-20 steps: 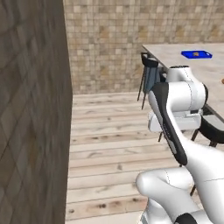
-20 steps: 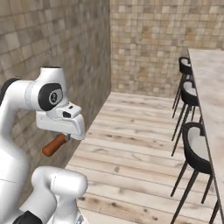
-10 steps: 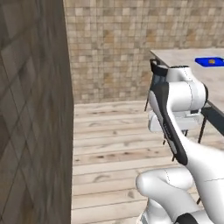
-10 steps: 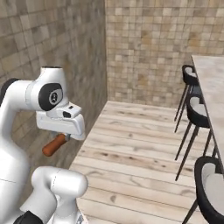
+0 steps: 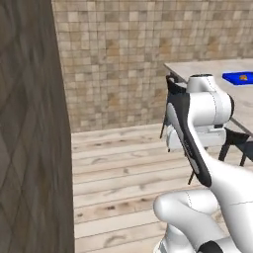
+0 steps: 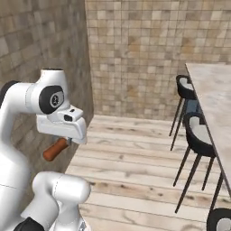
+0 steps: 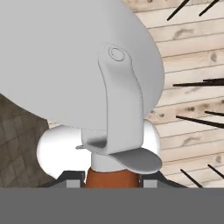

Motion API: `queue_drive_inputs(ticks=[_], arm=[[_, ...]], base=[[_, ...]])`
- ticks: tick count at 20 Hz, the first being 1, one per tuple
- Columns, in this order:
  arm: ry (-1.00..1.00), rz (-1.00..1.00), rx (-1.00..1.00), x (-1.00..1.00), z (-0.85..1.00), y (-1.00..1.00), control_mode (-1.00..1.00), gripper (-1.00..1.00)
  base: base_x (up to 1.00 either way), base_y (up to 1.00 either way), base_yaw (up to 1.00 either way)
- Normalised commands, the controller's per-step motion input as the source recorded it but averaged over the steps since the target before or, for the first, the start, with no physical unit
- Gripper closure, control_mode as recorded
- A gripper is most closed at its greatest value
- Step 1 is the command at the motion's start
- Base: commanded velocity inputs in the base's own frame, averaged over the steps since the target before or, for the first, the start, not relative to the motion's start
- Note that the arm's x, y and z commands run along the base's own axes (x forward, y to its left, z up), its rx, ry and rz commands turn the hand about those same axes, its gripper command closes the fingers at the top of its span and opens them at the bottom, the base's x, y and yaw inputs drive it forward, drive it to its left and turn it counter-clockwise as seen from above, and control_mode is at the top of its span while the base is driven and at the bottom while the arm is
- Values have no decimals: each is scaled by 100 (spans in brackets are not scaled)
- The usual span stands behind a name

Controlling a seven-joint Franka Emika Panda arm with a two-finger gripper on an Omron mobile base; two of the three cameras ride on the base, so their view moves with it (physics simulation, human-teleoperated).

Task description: Take the pizza cutter from the drawer on the right and place it on the dining counter for cutting.

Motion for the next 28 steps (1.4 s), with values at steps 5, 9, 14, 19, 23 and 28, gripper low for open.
queue_drive_inputs(ticks=[5,9,14,19,23,28], arm=[[0,0,0,0,0,0,100,100],[0,0,0,0,0,0,100,100],[0,0,0,0,0,0,100,100],[0,0,0,0,0,0,100,100],[0,0,0,0,0,0,100,100],[0,0,0,0,0,0,100,100]], base=[[18,3,-89],[0,0,-100],[21,32,-89],[49,62,-80],[68,65,-72],[83,57,-62]])
